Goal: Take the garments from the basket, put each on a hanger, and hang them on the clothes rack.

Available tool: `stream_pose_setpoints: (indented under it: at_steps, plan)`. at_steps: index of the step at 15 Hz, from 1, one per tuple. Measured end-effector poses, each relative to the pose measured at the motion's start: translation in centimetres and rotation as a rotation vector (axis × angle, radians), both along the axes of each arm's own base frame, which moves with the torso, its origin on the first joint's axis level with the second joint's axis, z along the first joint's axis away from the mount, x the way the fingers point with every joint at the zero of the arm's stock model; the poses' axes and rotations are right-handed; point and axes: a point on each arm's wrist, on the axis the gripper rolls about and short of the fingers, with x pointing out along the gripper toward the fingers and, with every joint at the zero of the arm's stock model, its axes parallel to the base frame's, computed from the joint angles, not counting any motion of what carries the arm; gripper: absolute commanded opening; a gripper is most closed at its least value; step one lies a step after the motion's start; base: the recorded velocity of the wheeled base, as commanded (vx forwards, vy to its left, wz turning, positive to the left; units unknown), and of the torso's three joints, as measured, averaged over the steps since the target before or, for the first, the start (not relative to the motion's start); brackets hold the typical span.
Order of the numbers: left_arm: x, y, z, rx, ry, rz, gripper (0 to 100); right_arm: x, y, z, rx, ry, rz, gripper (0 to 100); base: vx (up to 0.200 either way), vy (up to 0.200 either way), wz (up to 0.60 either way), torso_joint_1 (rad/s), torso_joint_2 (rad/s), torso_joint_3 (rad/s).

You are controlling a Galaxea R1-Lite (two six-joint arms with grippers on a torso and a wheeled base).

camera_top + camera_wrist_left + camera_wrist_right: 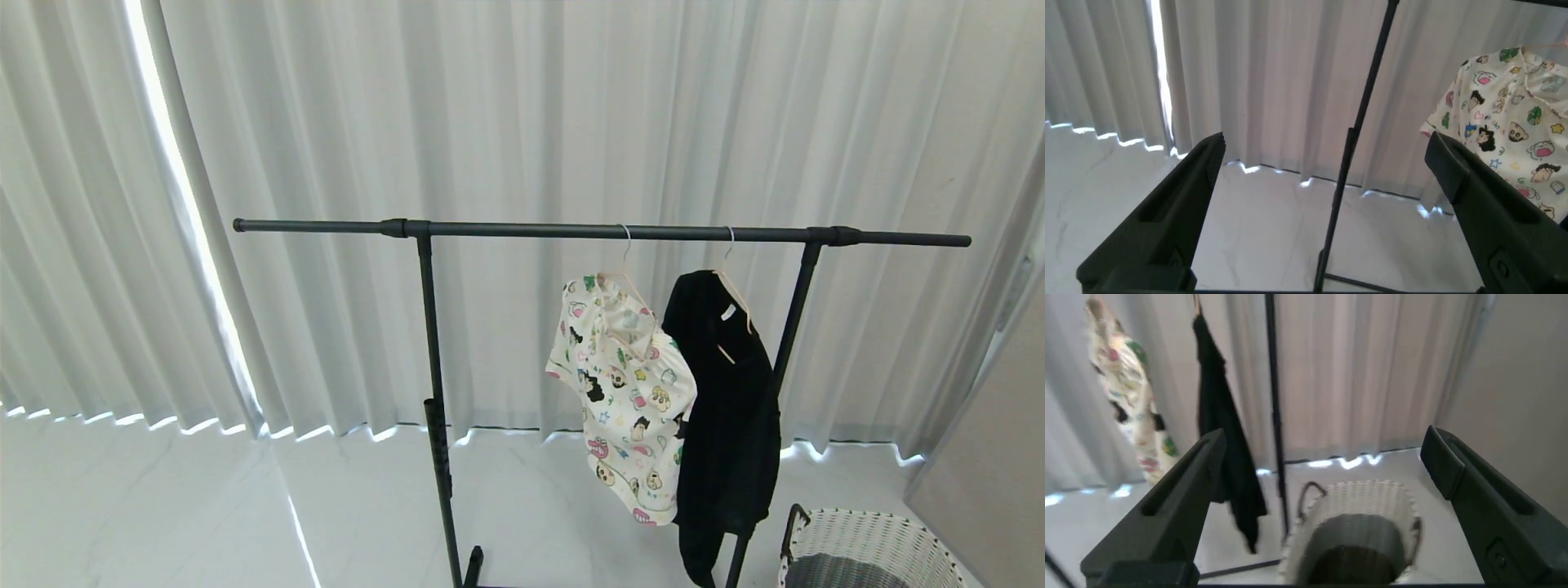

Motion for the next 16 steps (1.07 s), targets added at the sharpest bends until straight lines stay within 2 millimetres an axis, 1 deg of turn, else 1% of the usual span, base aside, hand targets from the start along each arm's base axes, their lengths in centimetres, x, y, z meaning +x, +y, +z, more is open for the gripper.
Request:
stream_pose_setpoints:
  at_steps: [2,16]
  plan:
    - [0.01,-0.14,-0.12,0.016,0.014,-0.065,100,0.01,0.01,-0.04,0.0,0.001,0.004,100,0.0,0.0,0.0,0.0,0.0,0.0]
    - [0.02,-0.14,-0.18,0.0,0.016,-0.067,100,0.02,0.01,-0.08,0.002,0.003,0.004,100,0.0,0.0,0.0,0.0,0.0,0.0]
